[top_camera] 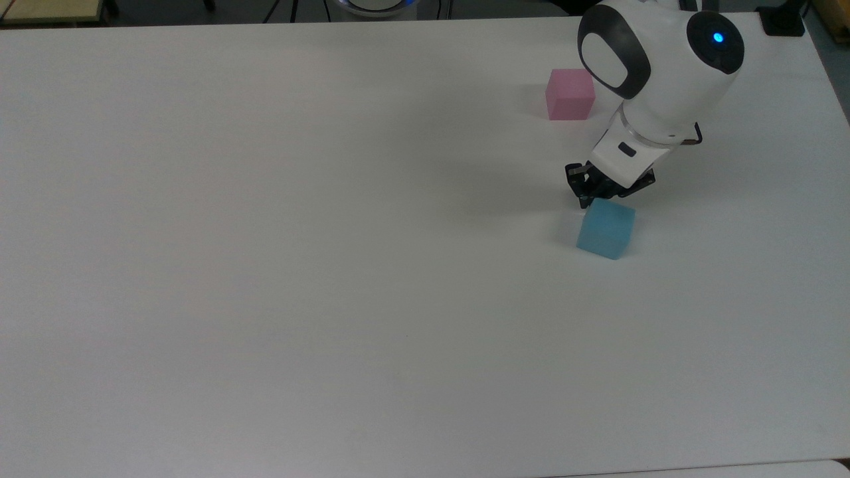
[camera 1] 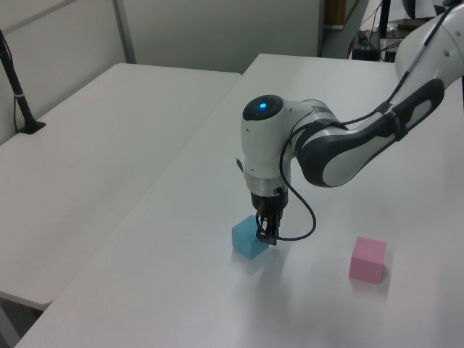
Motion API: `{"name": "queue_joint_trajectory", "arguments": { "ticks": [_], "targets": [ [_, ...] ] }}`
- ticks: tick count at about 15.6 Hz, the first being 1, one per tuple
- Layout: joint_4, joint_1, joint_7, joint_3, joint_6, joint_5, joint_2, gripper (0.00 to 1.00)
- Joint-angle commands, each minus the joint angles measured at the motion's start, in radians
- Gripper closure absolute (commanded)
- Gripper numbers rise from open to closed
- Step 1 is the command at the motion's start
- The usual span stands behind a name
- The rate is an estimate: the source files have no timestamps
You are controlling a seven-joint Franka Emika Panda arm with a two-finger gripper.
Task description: Put blue cube on pink cube
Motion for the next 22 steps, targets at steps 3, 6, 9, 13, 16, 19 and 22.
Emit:
{"name": "queue_joint_trajectory", "arguments": {
  "ticks": [3, 6, 9, 13, 16, 19, 22],
  "targets": [
    [0.013, 0.003, 0.022, -0.002, 0.013, -0.021, -0.002, 1.00],
    [0.014, -0.001, 0.022, -0.002, 0.007, -0.019, -0.018, 1.00],
    [0.013, -0.006, 0.020, -0.002, 0.001, -0.016, -0.033, 1.00],
    [0.004, -0.018, 0.023, -0.002, -0.006, 0.001, -0.073, 0.62],
    [0.004, -0.064, 0.054, -0.003, -0.169, 0.041, -0.160, 0.00],
    [-0.007, -0.122, 0.056, -0.003, -0.313, 0.050, -0.264, 0.00],
    [-0.035, -0.204, 0.054, -0.003, -0.432, 0.051, -0.373, 0.00]
  ]
}}
